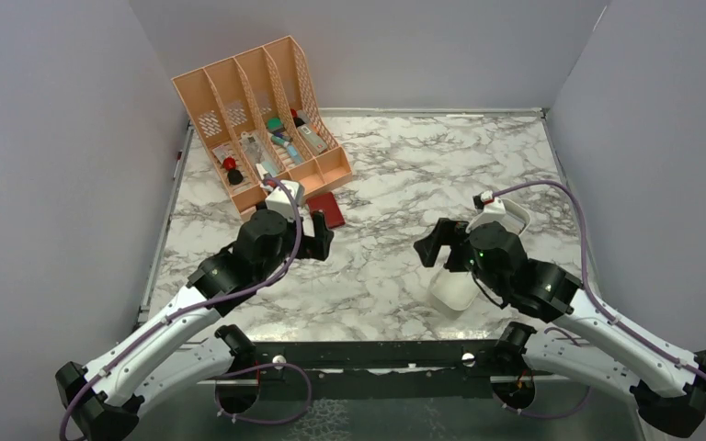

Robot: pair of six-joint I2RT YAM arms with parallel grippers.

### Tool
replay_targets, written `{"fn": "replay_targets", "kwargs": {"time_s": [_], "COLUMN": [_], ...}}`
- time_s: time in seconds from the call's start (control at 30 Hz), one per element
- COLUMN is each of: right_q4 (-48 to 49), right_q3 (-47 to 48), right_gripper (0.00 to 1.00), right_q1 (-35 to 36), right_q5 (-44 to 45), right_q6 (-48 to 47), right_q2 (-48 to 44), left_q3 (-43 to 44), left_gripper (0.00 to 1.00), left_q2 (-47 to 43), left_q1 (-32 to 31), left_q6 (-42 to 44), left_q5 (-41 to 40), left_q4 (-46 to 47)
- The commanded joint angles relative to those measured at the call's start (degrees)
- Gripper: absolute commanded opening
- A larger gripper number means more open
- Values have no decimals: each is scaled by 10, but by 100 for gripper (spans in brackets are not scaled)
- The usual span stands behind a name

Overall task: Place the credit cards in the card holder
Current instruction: Pick up the card holder from the center of the board.

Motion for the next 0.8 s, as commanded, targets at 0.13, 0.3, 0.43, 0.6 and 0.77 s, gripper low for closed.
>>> {"fn": "replay_targets", "kwargs": {"time_s": [0.13,0.3,0.43,0.6,0.77], "right_q4": [26,83,150,210,283], "right_q3": [-1,0,2,30,66], "right_gripper": [99,99,100,91,69], "right_q1": [-4,-4,-4,-4,-4], "right_q5": [-10,-24,-28,-15,-32], "right_q6": [17,6,-10,-9,-20], "right_q2": [5,46,118,233,344], "left_q3": [-6,-3,-7,-6,-4], "left_gripper": [99,99,99,99,99], "left_q2": [-20,-32,-53,-68,-74], "left_q1": [4,4,4,4,4], "left_q6": [1,7,16,17,15], "left_q5": [-28,-33,-55,-93,-103], "left_q4": [-23,-38,-54,-63,-72]}}
